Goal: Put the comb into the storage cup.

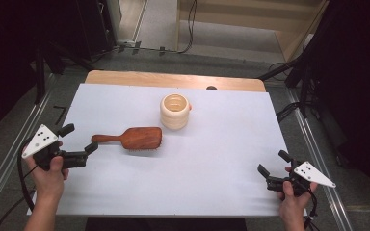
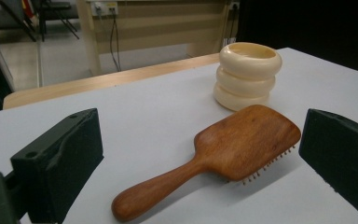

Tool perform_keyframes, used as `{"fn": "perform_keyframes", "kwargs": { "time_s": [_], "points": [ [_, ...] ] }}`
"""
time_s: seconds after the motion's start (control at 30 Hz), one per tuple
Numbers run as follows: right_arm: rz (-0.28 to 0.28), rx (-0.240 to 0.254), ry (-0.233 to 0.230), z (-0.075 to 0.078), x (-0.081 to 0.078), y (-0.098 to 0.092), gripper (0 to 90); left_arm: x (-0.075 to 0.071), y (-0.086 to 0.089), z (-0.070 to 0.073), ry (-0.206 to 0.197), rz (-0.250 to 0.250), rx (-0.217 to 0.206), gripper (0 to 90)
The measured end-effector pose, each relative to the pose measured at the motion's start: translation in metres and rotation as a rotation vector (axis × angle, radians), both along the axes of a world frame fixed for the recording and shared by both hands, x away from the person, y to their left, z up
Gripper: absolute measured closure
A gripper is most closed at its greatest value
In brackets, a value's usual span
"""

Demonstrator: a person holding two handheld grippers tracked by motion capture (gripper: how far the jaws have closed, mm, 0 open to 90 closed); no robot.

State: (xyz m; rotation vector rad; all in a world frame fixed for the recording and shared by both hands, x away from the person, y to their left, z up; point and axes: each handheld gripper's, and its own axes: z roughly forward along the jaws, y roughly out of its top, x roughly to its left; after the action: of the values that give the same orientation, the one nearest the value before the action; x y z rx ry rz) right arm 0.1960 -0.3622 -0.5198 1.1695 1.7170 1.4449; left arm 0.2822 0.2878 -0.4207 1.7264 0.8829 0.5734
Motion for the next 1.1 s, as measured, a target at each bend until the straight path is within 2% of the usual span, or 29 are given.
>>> {"fn": "perform_keyframes", "kwargs": {
  "time_s": [0.03,0.07,0.13,0.23,0.3,0.37,0.47,0.63,0.77,0.9,1.1],
  "points": [
    [-0.001,-0.001,0.001,0.000,0.000,0.000,0.0,0.003,-0.002,0.001,0.007,0.000,0.006,12.2],
    [-0.001,-0.002,0.000,0.000,0.000,0.001,0.0,0.005,-0.003,0.002,0.012,0.002,0.011,15.7],
    [0.003,-0.010,0.001,0.000,0.000,0.000,0.0,0.012,-0.007,0.003,0.036,-0.004,0.016,16.1],
    [-0.001,-0.016,0.005,0.000,0.000,0.001,0.0,0.019,-0.010,0.004,0.057,0.017,0.026,27.6],
    [0.002,-0.021,0.005,0.000,0.001,0.002,0.0,0.024,-0.014,0.005,0.057,0.051,0.040,33.0],
    [0.001,-0.027,0.008,0.000,0.001,0.003,0.0,0.030,-0.016,0.005,0.072,0.050,0.043,41.7],
    [0.000,-0.021,0.010,0.000,0.001,0.003,0.0,0.041,-0.018,0.005,0.115,0.068,0.056,51.8],
    [-0.006,-0.027,0.015,0.000,0.001,0.003,0.0,0.055,-0.023,0.005,0.162,0.061,0.101,70.4],
    [-0.008,-0.044,0.011,0.000,0.002,0.004,0.0,0.063,-0.028,0.006,0.174,0.053,0.130,82.4],
    [-0.008,-0.042,0.011,0.000,0.002,0.004,0.0,0.073,-0.031,0.005,0.199,0.040,0.145,89.6],
    [-0.010,-0.047,0.016,0.000,0.001,0.005,0.0,0.090,-0.034,0.000,0.258,0.043,0.199,90.0]
  ]
}}
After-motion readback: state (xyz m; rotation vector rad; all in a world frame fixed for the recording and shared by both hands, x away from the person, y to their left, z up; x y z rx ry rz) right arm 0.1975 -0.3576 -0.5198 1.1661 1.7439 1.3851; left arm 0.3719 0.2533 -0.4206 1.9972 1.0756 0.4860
